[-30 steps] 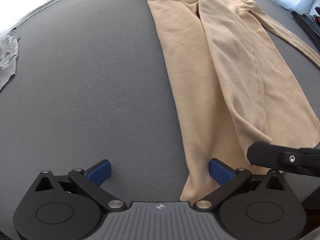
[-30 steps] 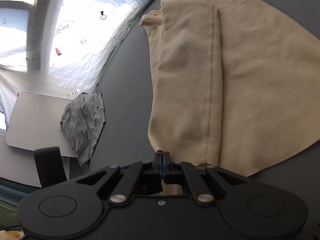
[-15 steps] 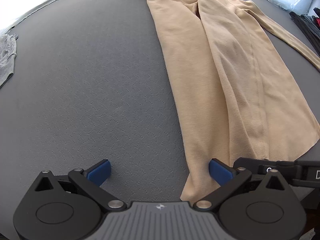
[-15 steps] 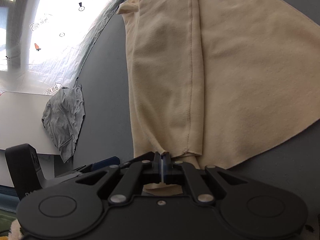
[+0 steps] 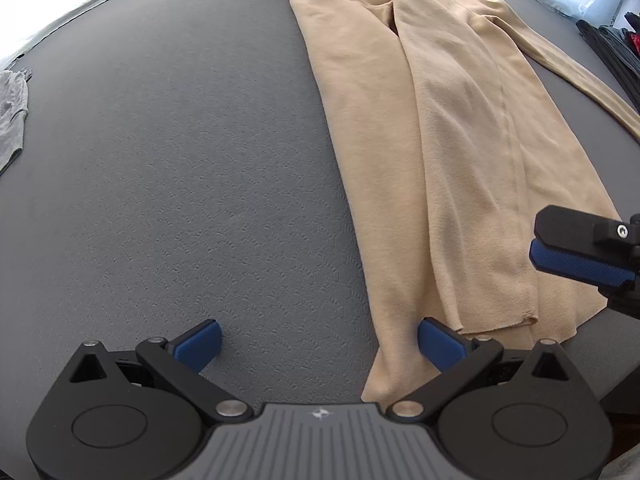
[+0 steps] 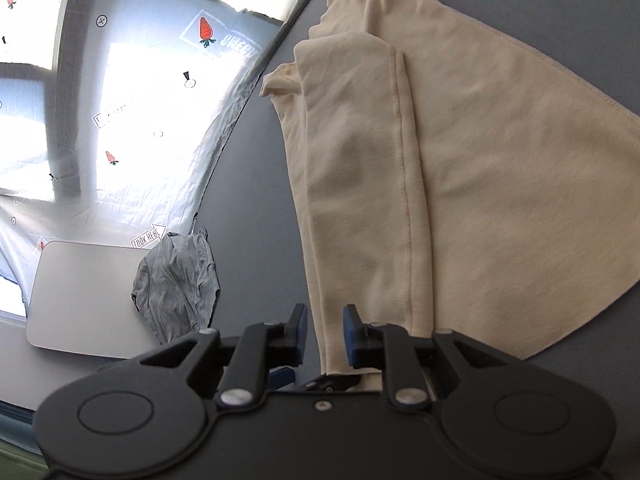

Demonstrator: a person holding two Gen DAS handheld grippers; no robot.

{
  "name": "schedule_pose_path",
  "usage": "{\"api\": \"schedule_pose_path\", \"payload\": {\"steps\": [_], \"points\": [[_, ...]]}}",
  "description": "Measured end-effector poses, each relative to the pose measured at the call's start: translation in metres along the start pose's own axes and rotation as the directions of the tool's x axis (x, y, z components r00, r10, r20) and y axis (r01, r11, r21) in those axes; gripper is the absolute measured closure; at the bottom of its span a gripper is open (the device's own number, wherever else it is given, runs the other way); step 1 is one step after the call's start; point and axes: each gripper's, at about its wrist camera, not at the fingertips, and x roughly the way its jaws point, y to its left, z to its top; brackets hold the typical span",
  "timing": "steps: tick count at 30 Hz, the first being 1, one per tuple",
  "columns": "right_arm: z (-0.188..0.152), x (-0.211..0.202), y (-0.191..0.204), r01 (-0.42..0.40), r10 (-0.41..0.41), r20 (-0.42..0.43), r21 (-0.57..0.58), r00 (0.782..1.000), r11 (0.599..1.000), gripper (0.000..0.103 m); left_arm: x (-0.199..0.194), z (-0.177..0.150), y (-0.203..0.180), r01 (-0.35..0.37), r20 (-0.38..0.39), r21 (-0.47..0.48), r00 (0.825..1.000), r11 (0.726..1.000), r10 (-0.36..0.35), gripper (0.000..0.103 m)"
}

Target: Fold clothes

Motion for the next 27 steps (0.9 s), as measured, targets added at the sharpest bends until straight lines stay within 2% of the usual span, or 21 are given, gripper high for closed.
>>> {"api": "schedule_pose_path", "payload": {"steps": [6,7,11,15,20,23,27], "points": [[-0.003,0.032,0.000,0.098,-0.103,-0.105,-0.045,0.989,0.994,0.091,-0.001,-0.002,0.000,0.001,0.006,-0.001,1.000,1.000,-0.001,0.000],[-0.005,0.037,0.000,0.113,-0.119,-0.122,-0.058,0.985,0.992,0.098,-0.002,-0.003,0.000,0.002,0.003,0.001,1.000,1.000,-0.002,0.000],[-0.006,0.038,0.008,0.148,-0.164,-0.133,-0.124,0.977,0.981,0.098,-0.012,-0.008,0.007,0.014,-0.005,-0.040,1.000,0.999,-0.014,0.000],[-0.002,0.028,0.020,0.184,-0.205,-0.097,-0.197,0.974,0.963,0.093,-0.025,-0.004,0.013,-0.015,0.036,-0.085,0.999,0.996,0.018,0.000],[0.014,0.007,0.029,0.220,-0.229,-0.009,-0.252,0.973,0.943,0.092,-0.037,0.017,0.007,-0.039,0.103,-0.098,0.994,0.994,0.049,0.000],[0.028,-0.003,0.030,0.282,-0.282,0.042,-0.280,0.958,0.918,0.091,-0.036,0.031,-0.002,-0.053,0.118,-0.088,0.991,0.995,0.063,0.000],[0.052,-0.015,0.027,0.384,-0.364,0.122,-0.321,0.923,0.866,0.089,-0.026,0.056,-0.017,-0.074,0.120,-0.078,0.989,0.994,0.083,0.000]]}}
